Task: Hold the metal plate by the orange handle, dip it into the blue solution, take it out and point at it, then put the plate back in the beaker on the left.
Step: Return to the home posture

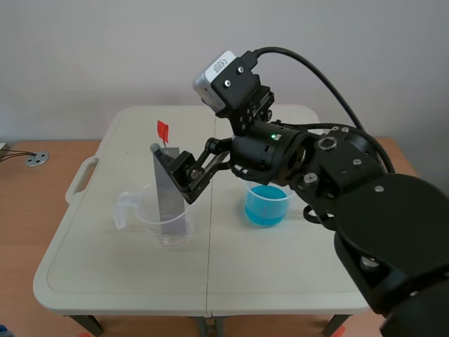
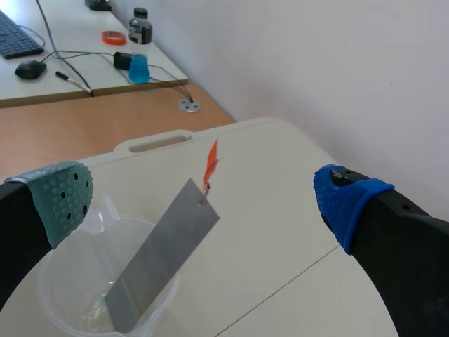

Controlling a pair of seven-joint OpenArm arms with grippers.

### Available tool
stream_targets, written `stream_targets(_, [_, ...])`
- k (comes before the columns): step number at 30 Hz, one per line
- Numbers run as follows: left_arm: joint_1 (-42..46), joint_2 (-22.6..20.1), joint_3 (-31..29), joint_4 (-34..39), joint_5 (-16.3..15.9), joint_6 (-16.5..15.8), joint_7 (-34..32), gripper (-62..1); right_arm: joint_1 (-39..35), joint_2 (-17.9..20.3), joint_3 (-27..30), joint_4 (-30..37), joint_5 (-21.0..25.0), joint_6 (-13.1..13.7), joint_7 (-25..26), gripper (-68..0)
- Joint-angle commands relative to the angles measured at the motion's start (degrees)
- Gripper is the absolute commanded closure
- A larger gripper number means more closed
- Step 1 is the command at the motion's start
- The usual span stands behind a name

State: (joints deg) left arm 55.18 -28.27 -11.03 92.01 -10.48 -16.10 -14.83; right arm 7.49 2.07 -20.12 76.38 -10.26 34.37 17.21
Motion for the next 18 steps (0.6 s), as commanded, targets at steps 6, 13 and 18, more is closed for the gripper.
stream_targets(6, [-6.8,-0.4,0.0,0.7,-0.4,0.0,-0.5,-62.3,-8.3,6.1,2.5,13.8,6.3,0.2,-5.6,-66.3])
stream_targets(13, [-15.3,-0.3,0.0,0.7,-0.4,-0.1,1.9,-62.3,-19.2,11.9,7.2,24.6,11.5,0.1,-7.8,-66.3])
stream_targets(18, [-21.3,-0.3,0.1,0.7,-0.4,-0.2,5.6,-62.3,-27.2,14.6,11.5,30.5,14.1,0.1,-8.2,-66.3])
